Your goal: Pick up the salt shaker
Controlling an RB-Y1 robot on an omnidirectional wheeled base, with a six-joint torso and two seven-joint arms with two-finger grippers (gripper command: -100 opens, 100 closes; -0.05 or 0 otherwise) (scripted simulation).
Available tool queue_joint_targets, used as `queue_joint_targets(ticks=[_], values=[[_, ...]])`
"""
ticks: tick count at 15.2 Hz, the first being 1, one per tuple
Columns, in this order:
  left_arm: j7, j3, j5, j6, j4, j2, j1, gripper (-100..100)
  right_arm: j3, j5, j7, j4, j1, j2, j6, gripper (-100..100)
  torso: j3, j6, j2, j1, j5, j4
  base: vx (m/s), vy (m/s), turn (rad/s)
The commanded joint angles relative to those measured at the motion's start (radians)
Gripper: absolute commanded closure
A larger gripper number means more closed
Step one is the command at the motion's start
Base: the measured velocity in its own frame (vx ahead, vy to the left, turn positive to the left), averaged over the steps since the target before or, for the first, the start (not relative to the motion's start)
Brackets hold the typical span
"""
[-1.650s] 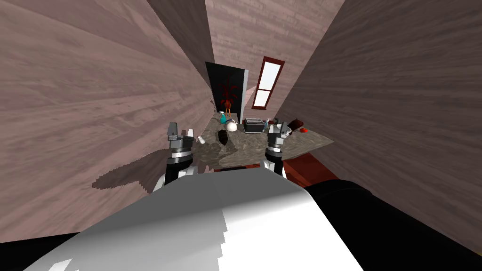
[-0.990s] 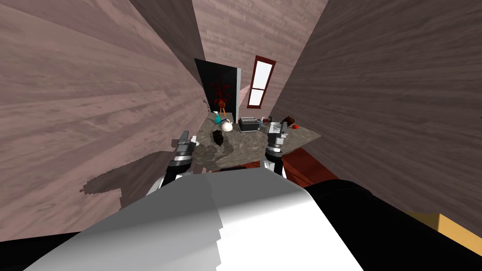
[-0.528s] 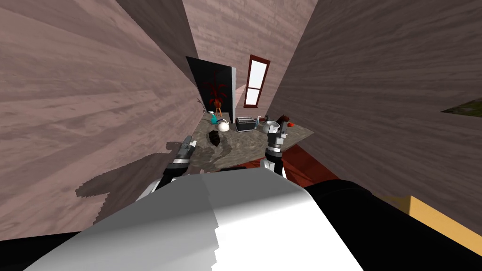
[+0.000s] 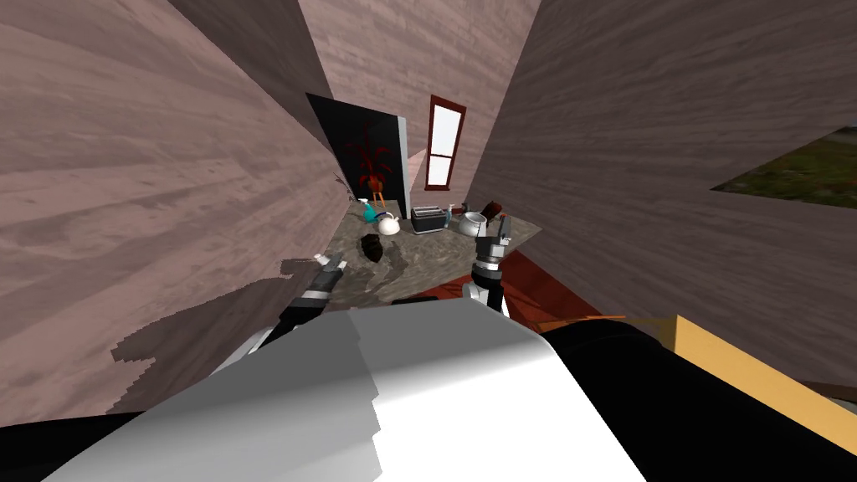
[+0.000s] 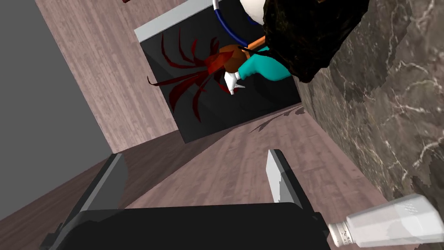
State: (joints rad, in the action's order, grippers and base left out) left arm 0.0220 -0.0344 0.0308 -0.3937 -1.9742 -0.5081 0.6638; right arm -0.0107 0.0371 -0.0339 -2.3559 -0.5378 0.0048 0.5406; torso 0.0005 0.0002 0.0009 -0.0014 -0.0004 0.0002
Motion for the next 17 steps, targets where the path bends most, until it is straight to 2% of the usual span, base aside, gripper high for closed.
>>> queue_joint_targets(ticks=[1,2,3,4,5,6,7,8,9,10,12,13,14,15,16,17], values=[[-0.011,-0.003,0.02,0.012,0.033,-0.05,0.022,-100,0.0,0.0,0.0,0.0,0.0,0.0,0.0,0,0.0,0.0,0.0,0.0,0.0,0.0,-0.005,-0.031,-0.184],[-0.011,-0.003,0.02,0.012,0.033,-0.071,0.022,-100,0.0,0.0,0.0,0.0,0.0,0.0,0.0,0,0.0,0.0,0.0,0.0,0.0,0.0,-0.005,-0.028,-0.152],[-0.011,-0.003,0.02,0.012,0.033,-0.071,0.022,-100,0.0,0.0,0.0,0.0,0.0,0.0,0.0,0,0.0,0.0,0.0,0.0,0.0,0.0,-0.004,-0.017,-0.031],[-0.019,-0.003,0.034,0.019,0.063,-0.108,0.035,-100,0.0,0.0,0.0,0.0,0.0,0.0,0.0,0,0.0,0.0,0.0,0.0,0.0,0.0,-0.002,-0.025,-0.107],[-0.019,-0.003,0.034,0.019,0.063,-0.118,0.035,-100,0.0,0.0,0.0,0.0,0.0,0.0,0.0,0,0.0,0.0,0.0,0.0,0.0,0.0,-0.003,-0.026,-0.124],[-0.027,-0.004,0.049,0.026,0.093,-0.149,0.049,-100,0.0,0.0,0.0,0.0,0.0,0.0,0.0,0,0.0,0.0,0.0,0.0,0.0,0.0,-0.005,-0.031,-0.191],[-0.027,-0.004,0.049,0.026,0.093,-0.165,0.049,-100,0.0,0.0,0.0,0.0,0.0,0.0,0.0,0,0.0,0.0,0.0,0.0,0.0,0.0,-0.007,-0.028,-0.165],[-0.036,-0.005,0.063,0.032,0.123,-0.191,0.062,-100,0.0,0.0,0.0,0.0,0.0,0.0,0.0,0,0.0,0.0,0.0,0.0,0.0,0.0,-0.004,-0.031,-0.168],[-0.036,-0.005,0.063,0.032,0.123,-0.212,0.062,-100,0.0,0.0,0.0,0.0,0.0,0.0,0.0,0,0.0,0.0,0.0,0.0,0.0,0.0,-0.004,-0.029,-0.142],[-0.044,-0.005,0.078,0.039,0.153,-0.238,0.076,-100,0.0,0.0,0.0,0.0,0.0,0.0,0.0,0,0.0,0.0,0.0,0.0,0.0,0.0,-0.002,-0.034,-0.192],[-0.044,-0.005,0.078,0.039,0.153,-0.259,0.076,-100,0.0,0.0,0.0,0.0,0.0,0.0,0.0,0,0.0,0.0,0.0,0.0,0.0,0.0,-0.001,-0.025,-0.097],[-0.053,-0.006,0.092,0.046,0.184,-0.29,0.09,-100,0.0,0.0,0.0,0.0,0.0,0.0,0.0,0,0.0,0.0,0.0,0.0,0.0,0.0,-0.003,-0.023,-0.12],[-0.053,-0.006,0.092,0.046,0.184,-0.306,0.09,-100,0.0,0.0,0.0,0.0,0.0,0.0,0.0,0,0.0,0.0,0.0,0.0,0.0,0.0,-0.004,-0.024,-0.137],[-0.061,-0.006,0.106,0.053,0.214,-0.334,0.104,-100,0.0,0.0,0.0,0.0,0.0,0.0,0.0,0,0.0,0.0,0.0,0.0,0.0,0.0,-0.004,-0.028,-0.192],[-0.061,-0.006,0.106,0.053,0.214,-0.353,0.104,-100,0.0,0.0,0.0,0.0,0.0,0.0,0.0,0,0.0,0.0,0.0,0.0,0.0,0.0,-0.013,-0.02,-0.119],[-0.069,-0.007,0.121,0.06,0.245,-0.376,0.118,-100,0.0,0.0,0.0,0.0,0.0,0.0,0.0,0,0.0,0.0,0.0,0.0,0.0,0.0,-0.007,-0.026,-0.192]])
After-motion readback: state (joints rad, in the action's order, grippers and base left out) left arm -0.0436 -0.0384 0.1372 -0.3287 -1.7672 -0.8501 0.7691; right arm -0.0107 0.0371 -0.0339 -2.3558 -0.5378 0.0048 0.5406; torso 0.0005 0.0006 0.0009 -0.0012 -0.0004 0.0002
